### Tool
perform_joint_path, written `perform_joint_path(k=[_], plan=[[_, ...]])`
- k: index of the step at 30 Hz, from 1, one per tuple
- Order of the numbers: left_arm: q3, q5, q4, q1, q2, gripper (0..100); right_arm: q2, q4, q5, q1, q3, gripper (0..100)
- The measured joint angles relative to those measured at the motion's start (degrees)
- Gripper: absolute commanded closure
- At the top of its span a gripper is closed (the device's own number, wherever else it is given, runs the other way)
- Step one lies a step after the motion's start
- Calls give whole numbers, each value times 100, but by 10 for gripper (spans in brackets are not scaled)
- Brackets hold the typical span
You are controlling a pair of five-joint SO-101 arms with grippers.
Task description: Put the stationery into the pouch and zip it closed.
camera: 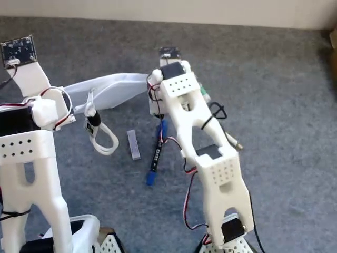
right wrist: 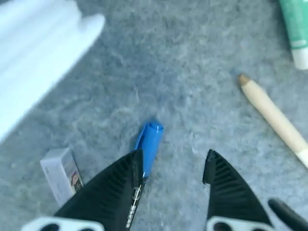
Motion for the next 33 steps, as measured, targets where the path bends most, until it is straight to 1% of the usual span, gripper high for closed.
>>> perform_joint_path(k=[3, 9, 14, 21, 26, 33], plan=[[0, 0, -18, 0, 0, 993, 571, 316, -97, 0, -747, 807], [0, 0, -18, 0, 0, 993, 1512, 501, -202, 0, -1749, 807], [0, 0, -18, 0, 0, 993, 1925, 818, -202, 0, -2092, 807], [0, 0, -88, 0, 0, 993, 1952, 888, -220, -9, -2154, 813], [0, 0, -105, 0, 0, 993, 1952, 888, -325, -167, -2154, 904], [0, 0, -114, 0, 0, 993, 1952, 888, -369, -193, -2154, 988]])
